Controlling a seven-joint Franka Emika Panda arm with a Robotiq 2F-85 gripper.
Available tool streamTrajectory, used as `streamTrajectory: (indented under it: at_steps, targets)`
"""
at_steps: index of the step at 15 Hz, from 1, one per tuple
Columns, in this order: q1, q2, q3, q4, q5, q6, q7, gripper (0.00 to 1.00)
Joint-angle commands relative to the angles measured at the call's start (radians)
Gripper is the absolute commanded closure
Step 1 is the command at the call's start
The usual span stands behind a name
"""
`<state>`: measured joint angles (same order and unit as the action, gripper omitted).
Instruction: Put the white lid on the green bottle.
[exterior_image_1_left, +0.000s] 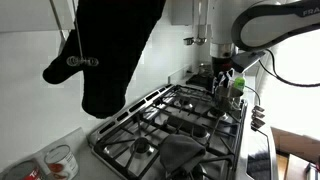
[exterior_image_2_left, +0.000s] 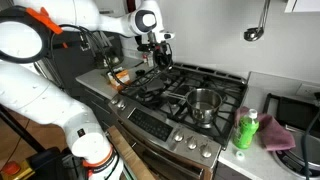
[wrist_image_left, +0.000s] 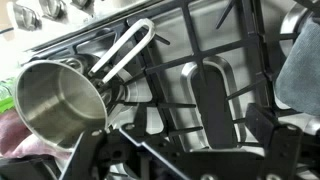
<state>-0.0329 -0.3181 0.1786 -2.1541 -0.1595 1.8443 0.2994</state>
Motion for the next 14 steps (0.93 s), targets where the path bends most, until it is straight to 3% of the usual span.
streamTrajectory:
  at_steps: [1,12,14]
  targets:
    - [0.023,0.002,-0.02,0.002,-0.007,-0.003,0.006,0.0]
    - [0.023,0.002,-0.02,0.002,-0.007,-0.003,0.006,0.0]
    - [-0.007,0.009,-0.038,0.002,-0.056,0.016,0.036,0.0]
